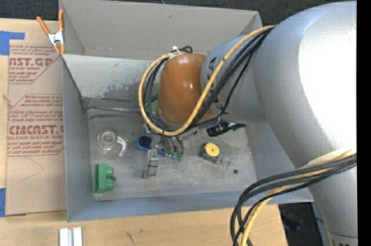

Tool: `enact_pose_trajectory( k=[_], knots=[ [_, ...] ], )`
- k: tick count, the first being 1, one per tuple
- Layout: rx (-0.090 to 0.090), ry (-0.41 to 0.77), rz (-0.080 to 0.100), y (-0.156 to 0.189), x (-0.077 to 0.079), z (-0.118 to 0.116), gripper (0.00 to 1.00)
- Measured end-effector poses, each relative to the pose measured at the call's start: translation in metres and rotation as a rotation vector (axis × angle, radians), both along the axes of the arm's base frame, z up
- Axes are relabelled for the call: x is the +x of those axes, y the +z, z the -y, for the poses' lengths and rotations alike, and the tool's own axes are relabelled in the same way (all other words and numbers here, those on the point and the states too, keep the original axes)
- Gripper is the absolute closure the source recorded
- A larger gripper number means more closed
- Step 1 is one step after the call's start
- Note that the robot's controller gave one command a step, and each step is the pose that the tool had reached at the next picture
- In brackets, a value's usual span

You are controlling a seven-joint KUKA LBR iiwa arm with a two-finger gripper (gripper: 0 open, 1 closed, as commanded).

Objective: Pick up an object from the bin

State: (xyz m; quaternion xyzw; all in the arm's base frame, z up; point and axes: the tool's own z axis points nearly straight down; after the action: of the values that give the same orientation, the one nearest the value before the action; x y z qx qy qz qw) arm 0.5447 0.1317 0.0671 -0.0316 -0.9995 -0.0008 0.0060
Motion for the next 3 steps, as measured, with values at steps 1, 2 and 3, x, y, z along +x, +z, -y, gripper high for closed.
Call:
enact_pose_trajectory(
  k=[1, 2, 3],
  knots=[
    [-0.002, -0.098, 0.013, 0.034, -0.007, 0.018, 0.00],
    [-0.003, -0.264, 0.009, 0.032, -0.006, 0.020, 0.00],
    [-0.004, -0.474, 0.006, 0.002, -0.019, 0.014, 0.00]
  ],
)
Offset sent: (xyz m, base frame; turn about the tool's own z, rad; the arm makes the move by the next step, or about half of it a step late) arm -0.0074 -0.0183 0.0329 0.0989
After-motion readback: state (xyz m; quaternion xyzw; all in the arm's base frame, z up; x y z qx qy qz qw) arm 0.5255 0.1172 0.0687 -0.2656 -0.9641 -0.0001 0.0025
